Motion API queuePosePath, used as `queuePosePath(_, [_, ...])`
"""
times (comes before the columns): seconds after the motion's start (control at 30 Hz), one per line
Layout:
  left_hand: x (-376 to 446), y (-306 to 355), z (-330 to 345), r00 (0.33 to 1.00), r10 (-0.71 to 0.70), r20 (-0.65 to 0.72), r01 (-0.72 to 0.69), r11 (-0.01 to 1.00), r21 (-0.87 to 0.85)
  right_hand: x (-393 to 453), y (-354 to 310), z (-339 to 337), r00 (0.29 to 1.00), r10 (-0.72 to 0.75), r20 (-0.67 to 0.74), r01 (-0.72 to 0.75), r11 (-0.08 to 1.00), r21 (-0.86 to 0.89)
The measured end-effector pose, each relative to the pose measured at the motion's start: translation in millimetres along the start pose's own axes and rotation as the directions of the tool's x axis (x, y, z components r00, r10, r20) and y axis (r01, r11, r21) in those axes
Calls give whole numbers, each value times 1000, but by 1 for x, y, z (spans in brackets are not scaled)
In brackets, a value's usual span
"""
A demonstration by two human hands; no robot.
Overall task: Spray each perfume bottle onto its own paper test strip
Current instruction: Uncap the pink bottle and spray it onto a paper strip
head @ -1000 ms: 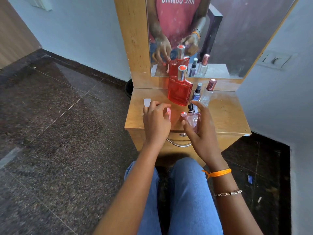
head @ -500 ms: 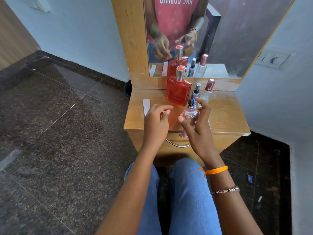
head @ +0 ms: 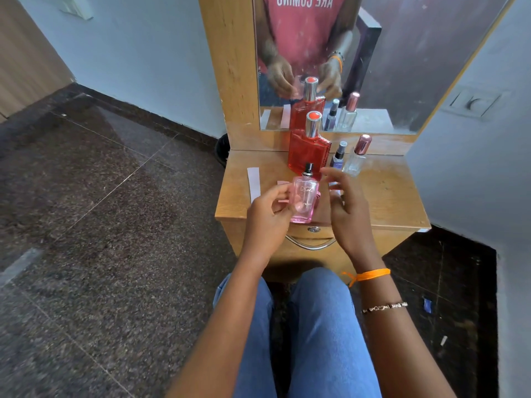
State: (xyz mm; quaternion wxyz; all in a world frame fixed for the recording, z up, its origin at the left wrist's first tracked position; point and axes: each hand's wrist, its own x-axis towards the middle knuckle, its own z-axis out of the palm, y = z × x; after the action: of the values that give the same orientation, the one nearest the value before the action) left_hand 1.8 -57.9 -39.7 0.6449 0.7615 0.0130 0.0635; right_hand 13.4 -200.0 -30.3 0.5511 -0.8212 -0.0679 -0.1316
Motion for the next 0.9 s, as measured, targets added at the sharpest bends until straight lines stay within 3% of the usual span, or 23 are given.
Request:
queuePosePath(0.13, [2,1,-5,999,2,-41,-1,1000,11,5,7,7,983,-117,144,151,955,-256])
queuePosePath(0.2, [2,2,-7,999,-2,-46,2,1000,11,7,8,10,980,-95,176,144,945,-293])
queuePosePath(0.27, [1,2,-7,999,4,-43,-3,1000,15,7,6,11,990,-76,117,106,955,-277])
queuePosePath(0.4, [0,0,-8,999,9,-32,-9,1000,6,11,-13,3,970,-57,-234,82,992,96])
queuePosePath(0.5, [0,-1,-5,1000,12,-5,-12,1000,4,19,-25,0,953,-37,-302,133,943,305])
queuePosePath(0.7, [-2,5,-1,999,23,43,-23,1000,-13,21,-25,1,998,-64,-13,64,945,320])
queuePosePath(0.9, [-4,8,7,994,-77,82,86,989,-117,9,-21,-6,990,-36,137,-12,943,333])
